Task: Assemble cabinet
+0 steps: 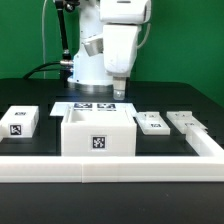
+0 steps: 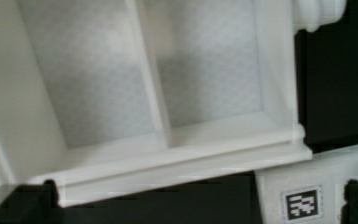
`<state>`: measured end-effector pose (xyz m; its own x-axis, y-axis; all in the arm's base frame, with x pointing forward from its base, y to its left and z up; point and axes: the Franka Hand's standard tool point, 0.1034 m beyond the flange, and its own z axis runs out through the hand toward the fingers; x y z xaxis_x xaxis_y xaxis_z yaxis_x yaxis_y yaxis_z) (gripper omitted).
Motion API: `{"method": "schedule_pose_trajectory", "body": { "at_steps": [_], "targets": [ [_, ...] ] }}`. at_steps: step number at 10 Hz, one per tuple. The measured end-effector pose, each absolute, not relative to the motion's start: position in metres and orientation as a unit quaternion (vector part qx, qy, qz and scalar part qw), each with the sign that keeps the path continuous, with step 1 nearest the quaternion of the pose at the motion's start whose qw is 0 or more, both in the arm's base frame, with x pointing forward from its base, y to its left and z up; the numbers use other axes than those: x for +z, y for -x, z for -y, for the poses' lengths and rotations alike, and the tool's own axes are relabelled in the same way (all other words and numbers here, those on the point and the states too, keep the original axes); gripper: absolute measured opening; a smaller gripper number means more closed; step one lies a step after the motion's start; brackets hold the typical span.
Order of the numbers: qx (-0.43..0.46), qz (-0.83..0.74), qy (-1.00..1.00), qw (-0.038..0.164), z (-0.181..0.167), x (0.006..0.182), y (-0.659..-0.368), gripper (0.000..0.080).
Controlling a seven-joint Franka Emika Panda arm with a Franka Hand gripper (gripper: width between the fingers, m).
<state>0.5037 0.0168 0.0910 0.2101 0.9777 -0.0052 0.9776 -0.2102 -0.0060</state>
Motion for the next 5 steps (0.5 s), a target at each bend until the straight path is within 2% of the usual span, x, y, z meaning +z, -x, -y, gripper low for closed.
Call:
{"method": "schedule_pose_trajectory", "body": {
  "at_steps": [5],
  "targets": [
    [0.008, 0.67, 0.742, 0.006, -0.0081, 0.0842, -0.4982, 0.0798]
  ]
}}
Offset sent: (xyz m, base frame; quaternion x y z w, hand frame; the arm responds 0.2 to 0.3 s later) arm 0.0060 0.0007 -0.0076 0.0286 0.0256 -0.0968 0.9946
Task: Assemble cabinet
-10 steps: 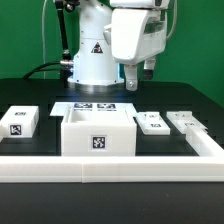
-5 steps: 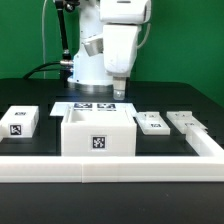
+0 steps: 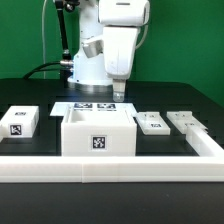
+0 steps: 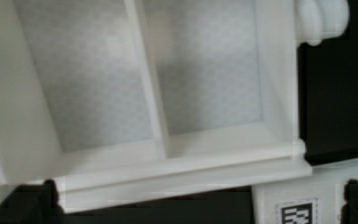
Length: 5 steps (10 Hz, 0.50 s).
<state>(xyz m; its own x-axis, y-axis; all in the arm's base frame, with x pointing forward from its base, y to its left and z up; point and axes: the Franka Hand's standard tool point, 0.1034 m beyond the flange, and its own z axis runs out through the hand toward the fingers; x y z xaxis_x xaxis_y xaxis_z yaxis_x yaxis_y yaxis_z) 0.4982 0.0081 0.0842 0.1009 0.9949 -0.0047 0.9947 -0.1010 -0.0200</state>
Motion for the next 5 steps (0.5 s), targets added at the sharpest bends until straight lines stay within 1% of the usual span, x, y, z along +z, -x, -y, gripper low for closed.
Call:
{"method": "schedule_pose_trajectory", "body": {
  "at_steps": [2, 5],
  "targets": [
    [0.014, 0.687, 0.726, 0.013, 0.001, 0.075, -0.482, 0.0798],
    [0.018, 0.686, 0.728, 0.019, 0.001, 0.064, -0.474, 0.0798]
  ]
}}
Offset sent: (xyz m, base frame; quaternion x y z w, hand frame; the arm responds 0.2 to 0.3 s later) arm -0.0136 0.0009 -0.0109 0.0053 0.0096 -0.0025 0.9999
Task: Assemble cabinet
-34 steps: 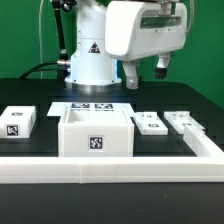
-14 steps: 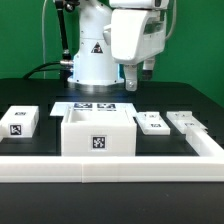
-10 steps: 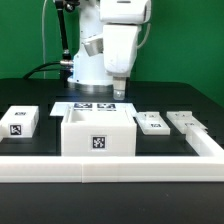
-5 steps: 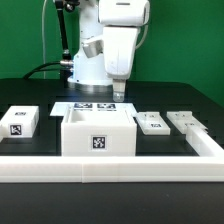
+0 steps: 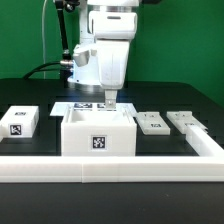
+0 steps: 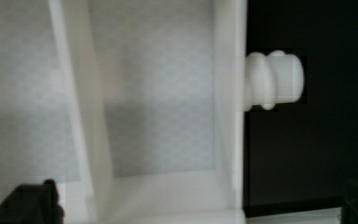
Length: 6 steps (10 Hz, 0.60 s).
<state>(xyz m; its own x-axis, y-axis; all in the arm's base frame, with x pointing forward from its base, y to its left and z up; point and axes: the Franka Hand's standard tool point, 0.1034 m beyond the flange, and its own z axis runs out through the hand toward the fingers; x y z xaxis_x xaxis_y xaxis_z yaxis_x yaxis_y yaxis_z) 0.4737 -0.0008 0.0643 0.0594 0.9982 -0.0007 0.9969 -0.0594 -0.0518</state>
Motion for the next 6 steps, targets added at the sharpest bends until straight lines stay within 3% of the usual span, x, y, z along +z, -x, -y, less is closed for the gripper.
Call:
{"method": "schedule_pose_trajectory", "body": {
  "at_steps": [6],
  "targets": [
    [0.029, 0.684, 0.729, 0.035, -0.001, 0.038, -0.458, 0.0798]
  ]
}}
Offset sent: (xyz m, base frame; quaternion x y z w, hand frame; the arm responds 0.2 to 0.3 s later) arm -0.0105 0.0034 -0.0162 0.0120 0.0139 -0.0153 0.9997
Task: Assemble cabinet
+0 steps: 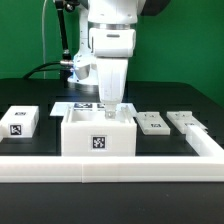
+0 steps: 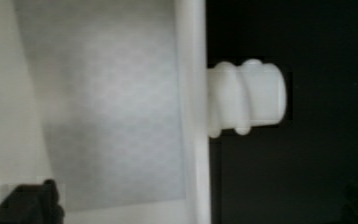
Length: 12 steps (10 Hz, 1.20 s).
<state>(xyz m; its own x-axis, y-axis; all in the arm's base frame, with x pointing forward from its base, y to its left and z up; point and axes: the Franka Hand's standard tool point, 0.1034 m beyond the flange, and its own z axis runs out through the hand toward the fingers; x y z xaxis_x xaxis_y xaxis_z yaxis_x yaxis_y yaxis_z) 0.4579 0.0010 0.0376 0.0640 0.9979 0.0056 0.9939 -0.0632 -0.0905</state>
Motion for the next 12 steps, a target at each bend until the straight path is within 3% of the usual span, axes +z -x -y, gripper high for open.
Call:
{"method": "schedule_pose_trajectory", "body": {
  "at_steps": [5, 6, 7, 8, 9, 11, 12],
  "targets": [
    [0.034, 0.679, 0.732, 0.042, 0.0033, 0.029, -0.4535, 0.0798],
    [0.034, 0.679, 0.732, 0.042, 0.0032, 0.029, -0.4534, 0.0688],
    [0.034, 0.679, 0.732, 0.042, 0.0033, 0.0289, -0.4534, 0.0688],
    [0.034, 0.679, 0.732, 0.042, 0.0033, 0.0289, -0.4534, 0.0484],
    [0.034, 0.679, 0.732, 0.042, 0.0033, 0.0289, -0.4534, 0.0484],
    [0.034, 0.679, 0.732, 0.042, 0.0033, 0.0289, -0.4534, 0.0099],
    [0.034, 0.679, 0.732, 0.042, 0.0033, 0.0289, -0.4534, 0.0099]
  ]
}}
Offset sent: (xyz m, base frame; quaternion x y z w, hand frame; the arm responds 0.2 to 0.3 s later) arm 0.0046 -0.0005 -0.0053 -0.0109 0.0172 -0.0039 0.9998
